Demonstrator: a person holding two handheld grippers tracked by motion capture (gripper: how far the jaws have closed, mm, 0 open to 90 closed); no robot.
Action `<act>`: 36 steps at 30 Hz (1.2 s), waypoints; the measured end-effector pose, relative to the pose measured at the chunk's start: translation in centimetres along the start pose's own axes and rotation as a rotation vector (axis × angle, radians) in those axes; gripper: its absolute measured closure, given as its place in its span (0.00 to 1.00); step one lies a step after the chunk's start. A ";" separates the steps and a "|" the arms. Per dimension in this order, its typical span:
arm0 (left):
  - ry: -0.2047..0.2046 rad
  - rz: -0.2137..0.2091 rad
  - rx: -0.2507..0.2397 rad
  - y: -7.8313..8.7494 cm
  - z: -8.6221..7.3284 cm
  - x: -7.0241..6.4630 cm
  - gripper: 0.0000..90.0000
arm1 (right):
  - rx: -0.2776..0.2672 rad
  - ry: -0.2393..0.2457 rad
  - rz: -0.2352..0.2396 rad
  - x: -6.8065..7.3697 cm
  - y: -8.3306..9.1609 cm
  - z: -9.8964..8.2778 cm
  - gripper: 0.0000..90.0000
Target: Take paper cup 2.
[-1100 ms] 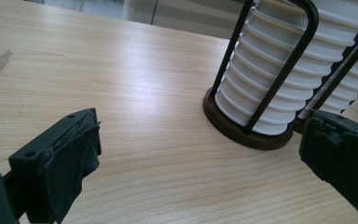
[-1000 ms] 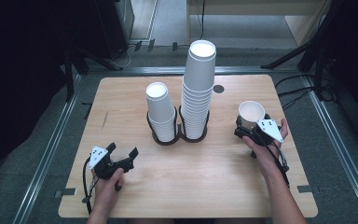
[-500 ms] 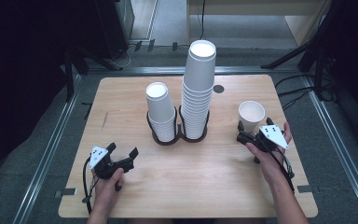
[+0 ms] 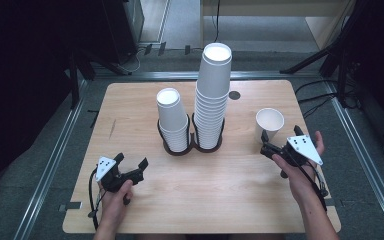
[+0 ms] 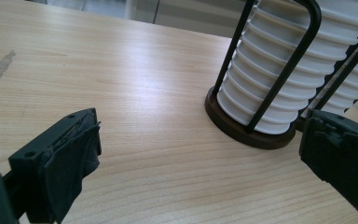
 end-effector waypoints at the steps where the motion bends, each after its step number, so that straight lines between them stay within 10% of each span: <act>1: -0.006 -0.002 0.006 0.0 0.1 -0.1 0.00 | -0.006 -0.002 0.003 0.0 0.3 0.3 0.00; 13: 0.002 -0.092 -0.006 0.0 2.0 -3.9 0.00 | -0.064 -0.001 0.047 1.0 2.4 4.8 0.00; 22: -0.136 -0.137 -0.026 -0.4 5.4 -9.9 0.00 | -0.112 -0.032 0.123 2.2 3.6 7.9 0.00; 36: -0.196 -0.120 -0.044 -2.9 8.6 -14.7 0.00 | -0.130 -0.044 0.201 4.0 4.1 10.0 0.00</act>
Point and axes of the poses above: each handheld gripper's, and its own axes: y roughly backward along the jaws, z roughly out of its top, x roughly to its left, the point moved 3 cm from there along -y, roughly forward along the jaws, and after that the axes turned 11 degrees about x, right-handed, at the moved point
